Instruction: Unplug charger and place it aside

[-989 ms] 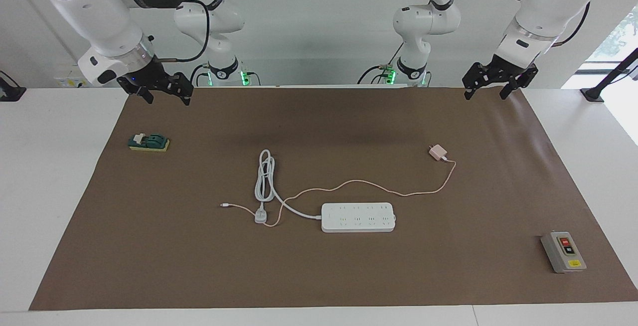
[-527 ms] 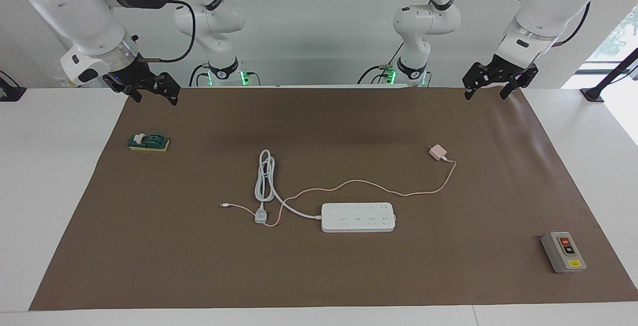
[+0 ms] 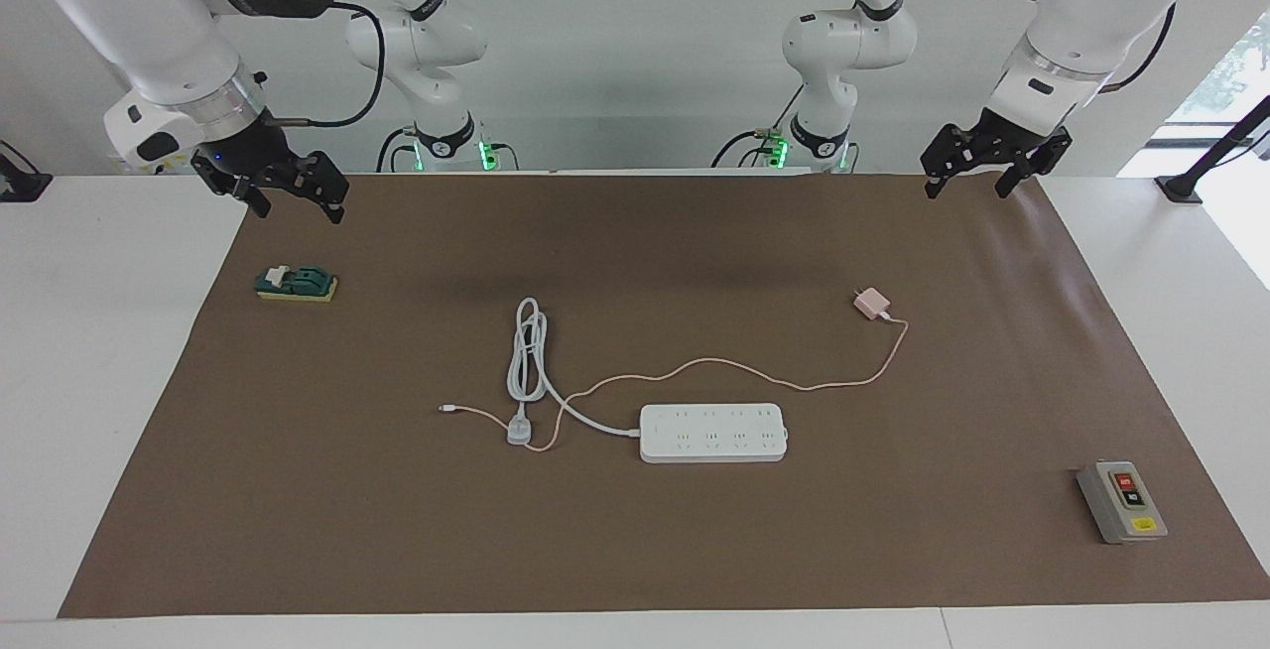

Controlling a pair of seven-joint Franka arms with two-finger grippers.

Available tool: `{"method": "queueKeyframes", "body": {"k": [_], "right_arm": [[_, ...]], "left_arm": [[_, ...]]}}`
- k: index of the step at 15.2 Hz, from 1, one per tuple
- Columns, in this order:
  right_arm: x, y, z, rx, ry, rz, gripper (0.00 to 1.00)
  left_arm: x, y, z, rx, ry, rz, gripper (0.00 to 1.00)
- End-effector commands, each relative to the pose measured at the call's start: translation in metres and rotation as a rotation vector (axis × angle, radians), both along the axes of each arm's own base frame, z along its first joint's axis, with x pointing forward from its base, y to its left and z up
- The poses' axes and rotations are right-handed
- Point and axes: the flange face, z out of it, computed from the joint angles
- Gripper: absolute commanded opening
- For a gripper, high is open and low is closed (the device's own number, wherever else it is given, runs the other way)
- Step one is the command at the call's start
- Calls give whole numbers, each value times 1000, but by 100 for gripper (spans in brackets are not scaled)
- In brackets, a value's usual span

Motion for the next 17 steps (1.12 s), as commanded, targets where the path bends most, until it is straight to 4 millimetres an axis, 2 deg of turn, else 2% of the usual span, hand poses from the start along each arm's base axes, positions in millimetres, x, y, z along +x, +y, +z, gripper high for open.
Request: {"method": "queueKeyframes", "body": {"k": [1,11,13,17], "right_arm": [[1,-1,0,-5,-14,22,100],[1,3,-3,-18,0,33,100],[-3,-6,-4,-12,6,15,100],[-3,1,-5,-15,8,25,100]], "left_arm": [[-4,2,3,-5,0,9,100],[-5,2,3,-5,-2,10,100],[-5,3,4,-5,-3,10,100],[-5,3,4,-5,-3,10,100]]}}
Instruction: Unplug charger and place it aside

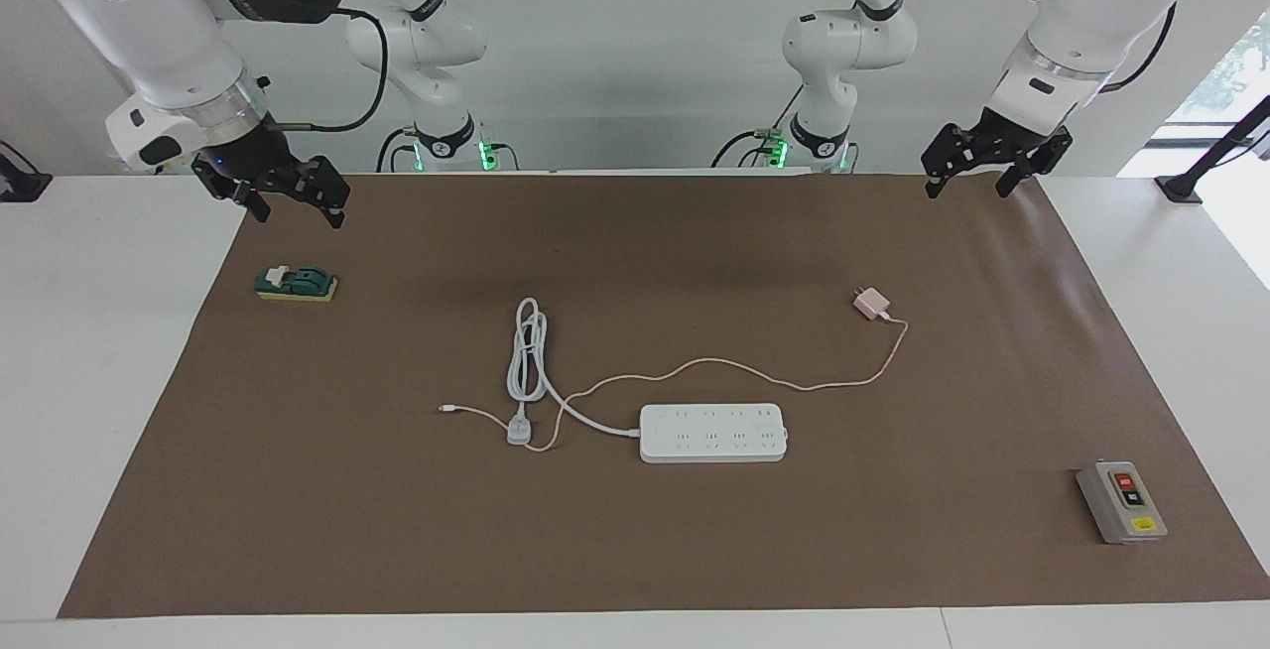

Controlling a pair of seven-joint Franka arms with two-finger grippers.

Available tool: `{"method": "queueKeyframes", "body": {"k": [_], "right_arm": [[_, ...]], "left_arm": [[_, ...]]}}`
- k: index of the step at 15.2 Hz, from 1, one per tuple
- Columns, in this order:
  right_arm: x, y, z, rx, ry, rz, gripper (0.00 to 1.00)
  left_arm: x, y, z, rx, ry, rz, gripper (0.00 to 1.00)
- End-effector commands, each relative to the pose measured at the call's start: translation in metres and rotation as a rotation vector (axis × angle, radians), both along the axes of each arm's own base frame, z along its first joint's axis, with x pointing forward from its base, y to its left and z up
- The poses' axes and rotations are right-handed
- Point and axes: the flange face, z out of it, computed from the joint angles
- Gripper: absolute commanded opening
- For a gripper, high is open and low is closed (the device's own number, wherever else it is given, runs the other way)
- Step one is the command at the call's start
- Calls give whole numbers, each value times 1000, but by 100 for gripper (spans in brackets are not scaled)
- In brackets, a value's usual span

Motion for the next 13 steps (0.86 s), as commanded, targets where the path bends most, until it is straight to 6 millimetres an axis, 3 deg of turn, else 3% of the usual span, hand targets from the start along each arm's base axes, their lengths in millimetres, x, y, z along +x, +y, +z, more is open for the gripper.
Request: {"method": "queueKeyframes", "body": {"k": [1,13], "right_arm": [[-5,1,0,-3,7,24,100],[-8,-1,2,-2,11,18,100]], "left_arm": [[-4,2,3,-5,-2,10,100],[-4,2,3,-3,0,10,100]]}}
